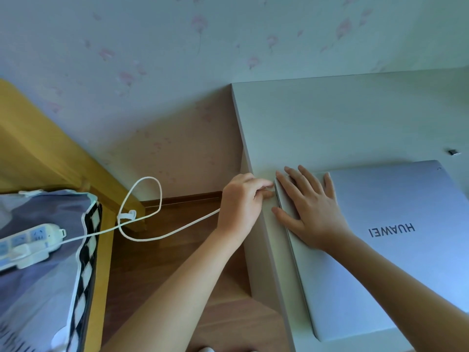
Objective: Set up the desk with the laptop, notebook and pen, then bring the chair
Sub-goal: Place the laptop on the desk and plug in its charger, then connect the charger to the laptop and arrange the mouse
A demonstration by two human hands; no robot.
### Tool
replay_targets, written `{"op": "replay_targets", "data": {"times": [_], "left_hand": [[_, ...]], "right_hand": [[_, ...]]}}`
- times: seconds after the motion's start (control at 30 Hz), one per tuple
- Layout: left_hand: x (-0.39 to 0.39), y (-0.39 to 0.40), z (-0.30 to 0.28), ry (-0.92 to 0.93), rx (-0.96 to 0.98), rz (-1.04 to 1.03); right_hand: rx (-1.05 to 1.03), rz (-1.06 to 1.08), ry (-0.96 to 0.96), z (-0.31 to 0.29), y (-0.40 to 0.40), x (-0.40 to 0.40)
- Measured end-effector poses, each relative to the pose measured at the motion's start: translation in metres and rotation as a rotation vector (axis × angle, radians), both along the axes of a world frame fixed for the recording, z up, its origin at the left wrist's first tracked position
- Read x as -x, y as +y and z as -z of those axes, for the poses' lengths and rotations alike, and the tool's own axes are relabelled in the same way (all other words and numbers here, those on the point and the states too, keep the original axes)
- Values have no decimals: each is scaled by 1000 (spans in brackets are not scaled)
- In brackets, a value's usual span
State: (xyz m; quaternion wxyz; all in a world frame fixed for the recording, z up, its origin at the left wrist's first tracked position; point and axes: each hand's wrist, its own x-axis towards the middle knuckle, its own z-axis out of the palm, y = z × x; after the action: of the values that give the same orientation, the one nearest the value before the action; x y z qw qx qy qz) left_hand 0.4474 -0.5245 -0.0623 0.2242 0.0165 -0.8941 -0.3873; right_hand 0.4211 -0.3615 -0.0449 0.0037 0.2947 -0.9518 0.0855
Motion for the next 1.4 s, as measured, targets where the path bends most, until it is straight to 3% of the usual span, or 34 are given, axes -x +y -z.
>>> {"op": "replay_targets", "data": {"times": [0.27,0.47,0.8,1.2,1.4], "left_hand": [[10,-5,-7,-85,-67,126],[0,13,-1,-1,464,136],[6,68,0,-146,626,224],[80,210,2,-173,547,301],[130,276,0,-190,525,391]], "right_hand": [[11,-33,-9,0,2,4],[127,161,51,-2,5,-2],[80,354,88,-3,51,-12],[36,731,166,-4,198,61],[18,758,158,-3,249,118]]}}
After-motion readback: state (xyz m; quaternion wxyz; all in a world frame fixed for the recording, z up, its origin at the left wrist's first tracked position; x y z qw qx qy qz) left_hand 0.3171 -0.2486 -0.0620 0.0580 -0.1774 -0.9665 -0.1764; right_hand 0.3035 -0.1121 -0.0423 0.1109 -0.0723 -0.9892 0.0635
